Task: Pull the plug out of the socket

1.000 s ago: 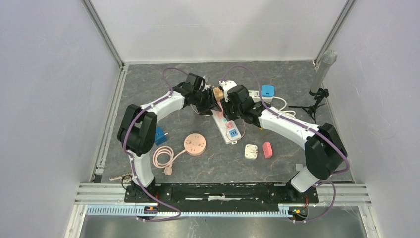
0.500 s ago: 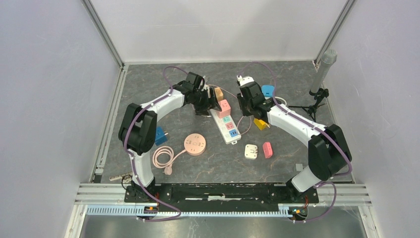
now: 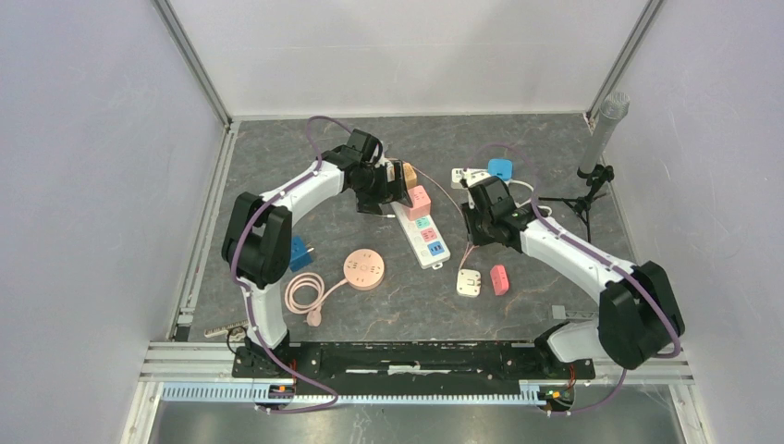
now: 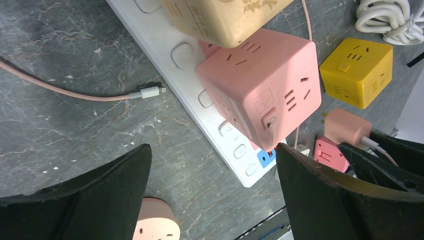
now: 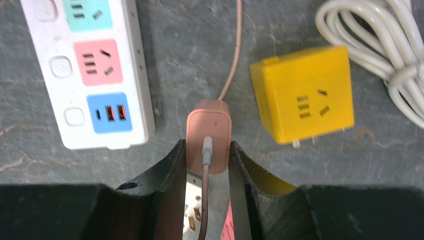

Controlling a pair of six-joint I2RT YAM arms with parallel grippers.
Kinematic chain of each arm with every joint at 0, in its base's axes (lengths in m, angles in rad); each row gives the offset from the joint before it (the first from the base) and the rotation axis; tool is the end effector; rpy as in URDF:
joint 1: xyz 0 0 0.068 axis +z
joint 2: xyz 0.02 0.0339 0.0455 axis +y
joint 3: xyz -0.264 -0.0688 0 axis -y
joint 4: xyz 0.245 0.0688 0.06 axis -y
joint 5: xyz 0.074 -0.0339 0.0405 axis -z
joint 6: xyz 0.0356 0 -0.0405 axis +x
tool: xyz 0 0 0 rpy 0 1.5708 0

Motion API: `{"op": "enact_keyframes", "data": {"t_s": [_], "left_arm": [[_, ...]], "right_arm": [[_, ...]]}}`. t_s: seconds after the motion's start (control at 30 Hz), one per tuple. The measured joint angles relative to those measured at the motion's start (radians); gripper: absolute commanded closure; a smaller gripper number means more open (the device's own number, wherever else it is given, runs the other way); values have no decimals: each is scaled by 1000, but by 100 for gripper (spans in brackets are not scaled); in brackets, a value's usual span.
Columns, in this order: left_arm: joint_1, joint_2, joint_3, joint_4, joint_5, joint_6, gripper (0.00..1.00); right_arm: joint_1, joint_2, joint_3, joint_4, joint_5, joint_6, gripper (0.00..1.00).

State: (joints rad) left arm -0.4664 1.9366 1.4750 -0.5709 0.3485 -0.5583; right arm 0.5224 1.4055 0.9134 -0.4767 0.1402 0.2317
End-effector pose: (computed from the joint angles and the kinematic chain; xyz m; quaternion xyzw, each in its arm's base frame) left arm 0.3657 -0.1977 0.2124 0.0024 0.9505 -0.2741 0.1463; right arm 0.2475 0.1367 0.2210 -0.1174 0.9457 0.0467 0.2996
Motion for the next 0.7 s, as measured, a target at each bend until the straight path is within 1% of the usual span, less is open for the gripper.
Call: {"op": "enact_keyframes", "data": {"t_s": [0.17, 0.27, 0.4, 0.5, 0.6, 0.7], "left_arm": [[0, -10, 3, -5, -43, 22, 0], [1, -19, 3, -5, -64, 29, 0], [8, -47, 3, -3, -94, 33, 0], [17, -87, -9, 12, -116, 33, 0], [28, -129, -27, 26, -140, 33, 0], [42, -155, -42, 34, -164, 33, 0]], "right_arm": [[-23, -61, -48, -25, 66, 27, 100], [-34, -79, -87, -40, 135, 55, 100], [-53, -109, -142, -55, 212, 89, 96], [-85, -125, -165, -63, 255, 108, 90], [-120, -128, -172, -62, 269, 116, 81], [-140, -128, -177, -60, 266, 119, 55]]}}
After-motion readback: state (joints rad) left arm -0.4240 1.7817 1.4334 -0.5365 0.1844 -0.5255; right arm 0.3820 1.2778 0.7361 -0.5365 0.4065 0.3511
